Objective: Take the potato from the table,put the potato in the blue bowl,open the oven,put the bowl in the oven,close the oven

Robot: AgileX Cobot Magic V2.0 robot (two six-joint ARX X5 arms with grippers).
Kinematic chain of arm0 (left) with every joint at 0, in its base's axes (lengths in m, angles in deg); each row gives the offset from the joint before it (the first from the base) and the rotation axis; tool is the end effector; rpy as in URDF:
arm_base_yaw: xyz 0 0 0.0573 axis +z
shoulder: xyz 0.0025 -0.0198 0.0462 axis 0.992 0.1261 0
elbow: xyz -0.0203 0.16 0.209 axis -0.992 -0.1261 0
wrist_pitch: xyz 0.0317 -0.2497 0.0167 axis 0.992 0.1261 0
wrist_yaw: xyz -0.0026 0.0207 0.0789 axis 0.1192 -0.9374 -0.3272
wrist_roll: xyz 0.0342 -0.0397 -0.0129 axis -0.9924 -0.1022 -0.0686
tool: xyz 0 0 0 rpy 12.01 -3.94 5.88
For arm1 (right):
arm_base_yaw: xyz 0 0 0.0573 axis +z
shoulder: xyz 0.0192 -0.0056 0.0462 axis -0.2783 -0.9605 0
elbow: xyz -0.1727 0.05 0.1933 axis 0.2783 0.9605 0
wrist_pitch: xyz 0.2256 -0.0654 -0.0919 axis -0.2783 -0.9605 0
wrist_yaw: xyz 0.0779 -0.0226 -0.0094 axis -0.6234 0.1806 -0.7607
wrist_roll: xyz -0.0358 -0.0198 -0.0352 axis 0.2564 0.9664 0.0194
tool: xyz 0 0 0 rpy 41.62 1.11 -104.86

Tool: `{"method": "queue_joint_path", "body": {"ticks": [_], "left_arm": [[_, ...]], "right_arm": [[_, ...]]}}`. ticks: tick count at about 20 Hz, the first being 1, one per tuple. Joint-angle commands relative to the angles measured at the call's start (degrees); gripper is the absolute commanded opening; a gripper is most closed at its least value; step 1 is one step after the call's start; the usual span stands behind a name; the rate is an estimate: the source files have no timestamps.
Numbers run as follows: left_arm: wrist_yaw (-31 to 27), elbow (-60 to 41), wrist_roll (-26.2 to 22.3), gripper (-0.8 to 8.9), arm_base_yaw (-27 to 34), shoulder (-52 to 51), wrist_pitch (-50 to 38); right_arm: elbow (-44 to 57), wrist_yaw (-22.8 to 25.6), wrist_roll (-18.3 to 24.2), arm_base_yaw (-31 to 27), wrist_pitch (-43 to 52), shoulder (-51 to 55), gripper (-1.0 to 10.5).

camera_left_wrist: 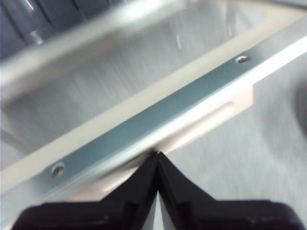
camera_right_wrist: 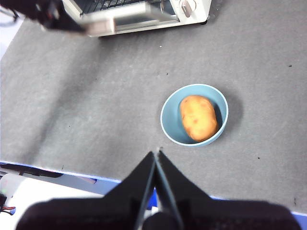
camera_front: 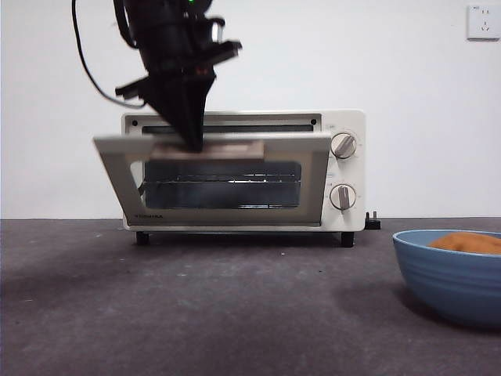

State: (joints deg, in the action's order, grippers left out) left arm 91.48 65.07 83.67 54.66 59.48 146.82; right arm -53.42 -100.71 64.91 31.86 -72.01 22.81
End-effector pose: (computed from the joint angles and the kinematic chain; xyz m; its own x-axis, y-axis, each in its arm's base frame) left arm 0.3511 -0.1906 0.2988 0.2493 -0.2445 -0.9371 0.4862 0.8684 -0.0973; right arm 0.0003 0.0064 0.3614 0.6999 0.4202 -0.5775 -0.2440 0.9007 0.3595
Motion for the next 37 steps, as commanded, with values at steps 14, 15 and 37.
{"method": "queue_joint_path", "body": {"ticks": [14,15,37], "left_arm": [[-2.64,-14.95,4.15,-0.06,-2.67,2.58,-8.68],[-2.62,-14.95,4.15,-0.06,-3.13,2.54,-8.5],[-2.29,-14.91,-1.9,-0.05,-8.59,-38.4,0.7]], "right_arm": [[-0.09,0.85,0.66,0.09,-0.85,0.2,-0.1],[-0.09,0.85,0.63,0.09,-1.2,0.17,0.0],[8.61,7.91,-2.21,0.02,3.34,-30.6,2.0]]}}
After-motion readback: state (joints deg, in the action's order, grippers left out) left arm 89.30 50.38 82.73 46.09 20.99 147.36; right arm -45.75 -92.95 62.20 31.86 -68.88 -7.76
